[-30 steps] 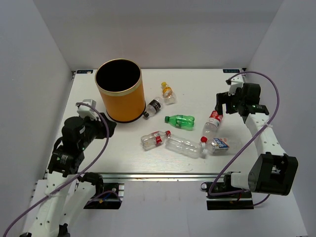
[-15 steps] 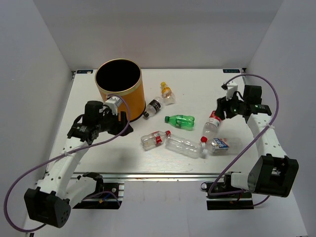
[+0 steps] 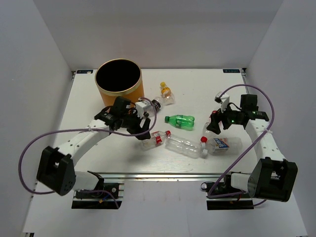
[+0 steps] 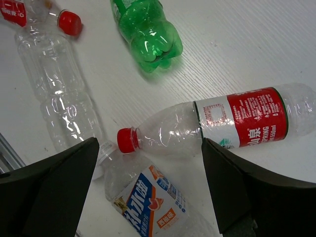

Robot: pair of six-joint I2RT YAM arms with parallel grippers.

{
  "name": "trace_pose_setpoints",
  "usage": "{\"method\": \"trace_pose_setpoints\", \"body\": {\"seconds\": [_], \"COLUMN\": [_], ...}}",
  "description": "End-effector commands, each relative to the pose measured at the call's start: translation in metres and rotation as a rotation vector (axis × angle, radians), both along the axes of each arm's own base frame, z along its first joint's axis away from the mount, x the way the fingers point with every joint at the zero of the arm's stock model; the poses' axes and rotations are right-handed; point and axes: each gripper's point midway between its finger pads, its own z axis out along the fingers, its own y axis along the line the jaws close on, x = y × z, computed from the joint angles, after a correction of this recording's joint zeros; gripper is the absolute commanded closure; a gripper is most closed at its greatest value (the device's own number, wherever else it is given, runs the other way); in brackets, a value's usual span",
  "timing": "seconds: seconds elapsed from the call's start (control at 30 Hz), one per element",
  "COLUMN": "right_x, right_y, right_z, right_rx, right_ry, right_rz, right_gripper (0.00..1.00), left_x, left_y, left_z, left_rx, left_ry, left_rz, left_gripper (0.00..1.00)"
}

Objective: Put the plastic bottles in the bin

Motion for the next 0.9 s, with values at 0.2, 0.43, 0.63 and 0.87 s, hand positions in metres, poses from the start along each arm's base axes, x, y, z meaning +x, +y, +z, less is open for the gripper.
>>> {"method": "trace_pose_setpoints", "body": {"seconds": [0.2, 0.43, 0.63, 0.87], "right_x": [-0.008, -0.006, -0.010, -0.045], "right_y": [0.006, 0.004, 0.006, 0.024], "right_z": [0.014, 0.021, 0.023, 0.022], "right_rx": [0.010, 0.003, 0.002, 0.013], "right_ry": [-0.050, -0.062, -0.055, -0.075], "right_rz": [0.065, 0.063, 0.079, 0.286], "right_gripper": [0.10, 0.10, 0.10, 0.10], "left_x": [0.027, 0.018, 0.018, 0.015], "left_y": [-0.038, -0.059, -0.048, -0.051], "left_z": [-0.026, -0.068, -0.091, -0.090], "left_rx": [0.130, 0.251, 0.387, 0.405], "left_ry": [-0.119, -0.070, -0.091, -0.115], "left_rz": [-0.161, -0.241, -0.214, -0.200], "left_gripper": [0.10, 0.10, 0.19, 0.61]}}
